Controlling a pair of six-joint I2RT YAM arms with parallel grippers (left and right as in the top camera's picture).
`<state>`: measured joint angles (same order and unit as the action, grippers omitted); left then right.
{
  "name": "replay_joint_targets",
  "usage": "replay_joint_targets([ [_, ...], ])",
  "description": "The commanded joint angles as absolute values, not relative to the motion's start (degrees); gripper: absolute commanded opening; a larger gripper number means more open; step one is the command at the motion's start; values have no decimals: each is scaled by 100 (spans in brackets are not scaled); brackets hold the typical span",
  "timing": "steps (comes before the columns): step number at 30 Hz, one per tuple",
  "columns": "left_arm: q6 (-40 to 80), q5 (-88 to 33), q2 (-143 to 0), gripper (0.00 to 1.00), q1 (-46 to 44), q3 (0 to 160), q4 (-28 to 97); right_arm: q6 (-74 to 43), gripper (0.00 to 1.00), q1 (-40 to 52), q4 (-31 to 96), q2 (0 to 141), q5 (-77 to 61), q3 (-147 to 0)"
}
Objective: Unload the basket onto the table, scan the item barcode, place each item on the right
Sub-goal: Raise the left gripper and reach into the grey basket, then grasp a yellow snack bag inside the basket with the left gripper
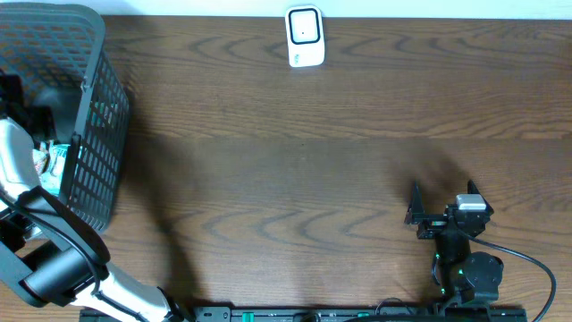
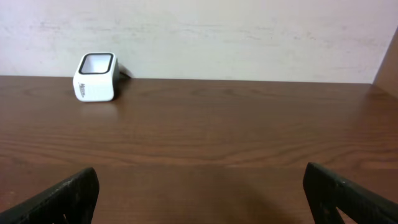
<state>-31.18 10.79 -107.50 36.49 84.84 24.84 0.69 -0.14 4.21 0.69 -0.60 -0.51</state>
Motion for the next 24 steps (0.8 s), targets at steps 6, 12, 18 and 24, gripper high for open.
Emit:
replay_joint_targets([
  [6, -3057, 1610, -10737, 99, 3900, 8106, 2150, 134, 99, 38, 432, 38, -51, -30],
  [12, -2950, 794, -10737, 87, 4167, 8106, 2399, 137, 99, 38, 432, 38, -54, -32],
  [18, -2812, 445, -10737, 64, 4340, 8106, 2475, 137, 99, 38, 432, 38, -54, -32],
  [24, -2646, 292, -10739, 63, 4447, 8066, 2609, 134, 99, 38, 432, 38, -54, -32],
])
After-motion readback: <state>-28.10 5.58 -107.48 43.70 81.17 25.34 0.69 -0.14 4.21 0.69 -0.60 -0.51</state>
